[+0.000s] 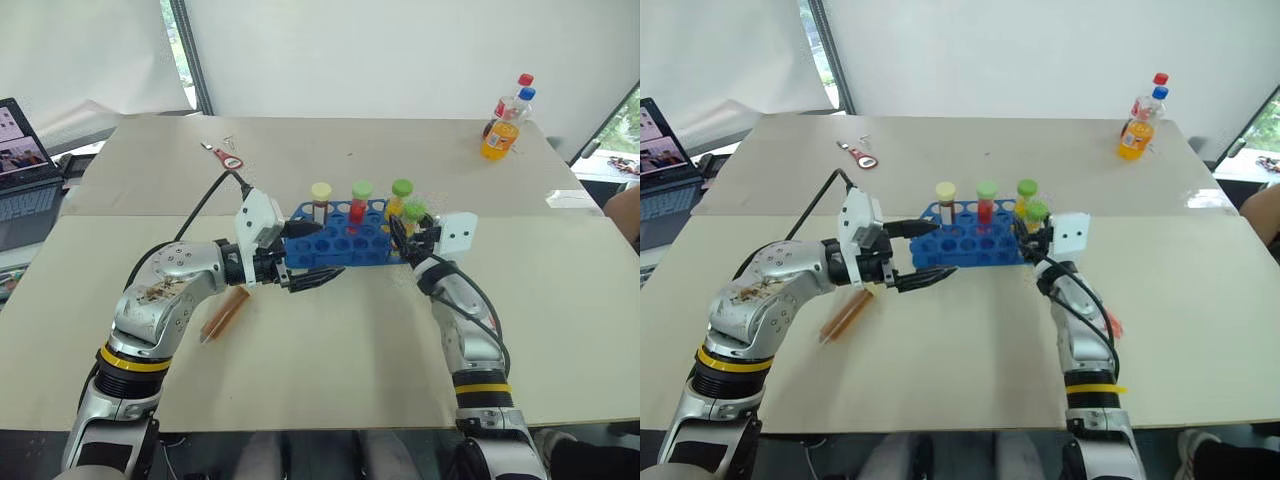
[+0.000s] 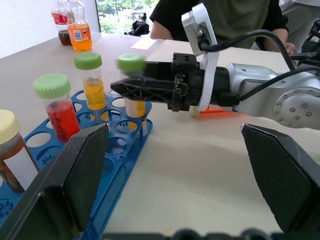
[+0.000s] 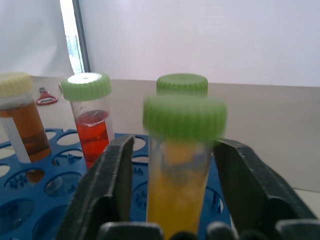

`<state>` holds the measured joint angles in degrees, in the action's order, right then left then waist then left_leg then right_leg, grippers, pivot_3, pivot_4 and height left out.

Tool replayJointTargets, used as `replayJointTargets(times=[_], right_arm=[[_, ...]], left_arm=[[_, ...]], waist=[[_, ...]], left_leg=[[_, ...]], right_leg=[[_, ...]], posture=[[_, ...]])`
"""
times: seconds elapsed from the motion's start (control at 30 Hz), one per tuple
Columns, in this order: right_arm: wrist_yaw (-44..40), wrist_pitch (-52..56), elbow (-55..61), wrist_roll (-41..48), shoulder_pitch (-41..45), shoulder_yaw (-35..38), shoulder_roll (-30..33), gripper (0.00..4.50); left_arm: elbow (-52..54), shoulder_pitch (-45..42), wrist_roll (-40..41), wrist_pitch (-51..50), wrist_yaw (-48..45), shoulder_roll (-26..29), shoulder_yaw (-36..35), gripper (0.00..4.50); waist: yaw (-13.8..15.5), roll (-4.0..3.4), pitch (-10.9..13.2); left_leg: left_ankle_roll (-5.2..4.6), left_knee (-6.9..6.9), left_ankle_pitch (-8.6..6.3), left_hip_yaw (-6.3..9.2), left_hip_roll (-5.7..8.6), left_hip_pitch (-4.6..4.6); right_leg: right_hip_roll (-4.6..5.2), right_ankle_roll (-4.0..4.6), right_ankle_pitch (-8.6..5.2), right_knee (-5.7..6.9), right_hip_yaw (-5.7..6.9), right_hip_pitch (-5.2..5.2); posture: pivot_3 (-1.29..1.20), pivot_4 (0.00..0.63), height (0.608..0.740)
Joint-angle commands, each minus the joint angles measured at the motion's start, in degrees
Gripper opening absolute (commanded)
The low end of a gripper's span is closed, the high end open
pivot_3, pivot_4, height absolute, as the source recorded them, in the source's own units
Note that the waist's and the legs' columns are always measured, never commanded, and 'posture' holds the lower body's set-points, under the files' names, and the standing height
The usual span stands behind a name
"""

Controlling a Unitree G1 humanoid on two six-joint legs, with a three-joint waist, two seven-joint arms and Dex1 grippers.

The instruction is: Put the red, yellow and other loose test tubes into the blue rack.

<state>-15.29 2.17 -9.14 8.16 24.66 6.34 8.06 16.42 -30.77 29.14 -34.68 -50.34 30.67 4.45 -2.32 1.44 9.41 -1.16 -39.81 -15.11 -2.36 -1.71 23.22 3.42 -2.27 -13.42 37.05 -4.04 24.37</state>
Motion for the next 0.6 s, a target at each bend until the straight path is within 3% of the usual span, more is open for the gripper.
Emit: replayJointTargets(times=[0.03,0.17,0.37,0.47,0.6], right_arm=[[-0.2,4.6,6.3,1.8,-1.2,1.2,2.2,4.38],[-3.9,12.8,16.4,5.6,-6.0,2.6,7.7,4.46],[-12.9,30.2,34.8,15.2,-14.6,7.5,23.7,4.46],[-15.3,45.1,38.2,19.7,-13.4,8.5,33.6,4.46],[-21.0,63.4,33.8,20.6,-6.6,0.3,50.5,4.46]], left_arm=[[2.0,-1.1,0.4,-0.5,0.8,-0.2,-0.2,4.5],[2.5,-1.1,-0.1,-1.6,1.7,0.2,0.5,4.5],[2.0,-0.8,-1.9,0.0,0.3,2.2,1.8,4.5],[1.4,-0.4,-3.9,3.4,-3.1,4.3,3.3,4.5],[3.3,1.0,-3.0,7.4,-13.4,9.8,5.0,4.5]], waist=[[0.0,0.0,0.0],[0.5,0.0,0.0],[1.1,0.0,0.0],[1.0,0.01,0.0],[1.1,0.0,0.0]], left_leg=[[0.0,0.0,0.0,0.01,0.0,0.0],[0.0,-0.01,0.0,0.06,0.03,0.06],[-0.02,-0.02,-0.01,0.06,0.03,0.05],[-0.02,-0.05,0.0,-0.01,0.02,-0.06],[-0.02,-0.07,0.0,-0.14,0.0,-0.12]], right_leg=[[0.0,0.0,0.0,0.0,0.0,0.0],[0.03,-0.01,0.0,-0.03,0.02,0.0],[0.0,-0.01,-0.01,-0.37,0.03,-0.01],[-0.05,0.0,-0.02,-0.35,-0.06,-0.09],[-0.06,0.05,-0.05,-0.36,-0.08,-0.11]], posture=[[0.0,0.15,0.74],[0.0,0.15,0.74],[0.0,0.15,0.74],[0.0,0.15,0.74],[0.0,0.15,0.74]])
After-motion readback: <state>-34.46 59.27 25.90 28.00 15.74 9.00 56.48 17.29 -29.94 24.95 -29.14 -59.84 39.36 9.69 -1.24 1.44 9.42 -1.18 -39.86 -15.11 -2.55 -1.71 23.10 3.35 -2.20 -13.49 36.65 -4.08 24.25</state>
